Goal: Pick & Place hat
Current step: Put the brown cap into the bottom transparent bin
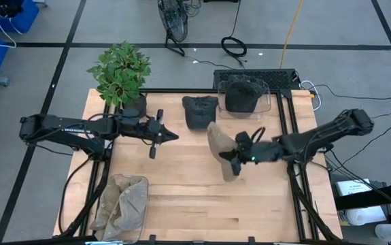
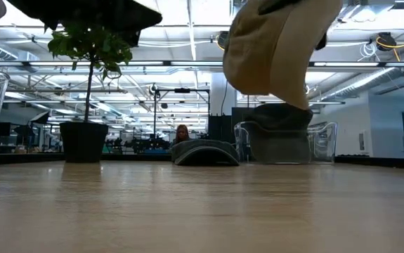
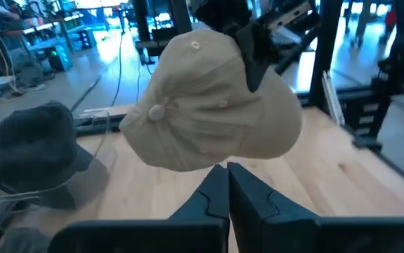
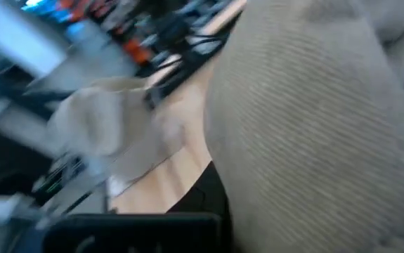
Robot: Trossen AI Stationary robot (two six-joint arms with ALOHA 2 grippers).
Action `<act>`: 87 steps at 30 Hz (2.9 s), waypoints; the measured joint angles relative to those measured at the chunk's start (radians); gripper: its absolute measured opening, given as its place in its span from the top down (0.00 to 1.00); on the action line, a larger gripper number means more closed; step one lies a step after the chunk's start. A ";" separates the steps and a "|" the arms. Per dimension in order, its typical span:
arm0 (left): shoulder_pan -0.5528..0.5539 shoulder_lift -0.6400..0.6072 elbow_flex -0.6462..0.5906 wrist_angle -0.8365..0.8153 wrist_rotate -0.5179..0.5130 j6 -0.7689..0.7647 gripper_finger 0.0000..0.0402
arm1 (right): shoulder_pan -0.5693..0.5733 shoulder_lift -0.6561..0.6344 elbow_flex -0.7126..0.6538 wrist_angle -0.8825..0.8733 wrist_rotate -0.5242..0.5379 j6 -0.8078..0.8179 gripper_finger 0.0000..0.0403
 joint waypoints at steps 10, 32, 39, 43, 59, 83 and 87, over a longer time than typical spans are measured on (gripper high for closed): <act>-0.043 0.115 0.001 0.216 -0.111 -0.094 0.98 | -0.276 -0.225 -0.393 0.716 -0.554 -0.264 1.00; -0.085 0.320 0.199 0.307 -0.235 -0.211 0.85 | -0.513 -0.084 -0.329 1.142 -1.172 -0.175 1.00; -0.067 0.333 0.287 0.200 -0.158 -0.238 0.58 | -0.513 -0.078 -0.301 1.217 -1.206 -0.124 1.00; -0.065 0.333 0.305 0.206 -0.145 -0.236 0.40 | -0.513 -0.081 -0.301 1.229 -1.191 -0.119 1.00; -0.064 0.333 0.318 0.302 -0.118 -0.234 0.10 | -0.482 -0.080 -0.301 1.225 -1.148 -0.119 1.00; -0.069 0.344 0.318 0.342 -0.058 -0.338 0.10 | -0.523 -0.060 -0.302 1.099 -0.862 -0.236 1.00; -0.069 0.352 0.318 0.346 -0.104 -0.320 0.10 | -0.511 -0.035 -0.302 1.098 -0.860 -0.241 1.00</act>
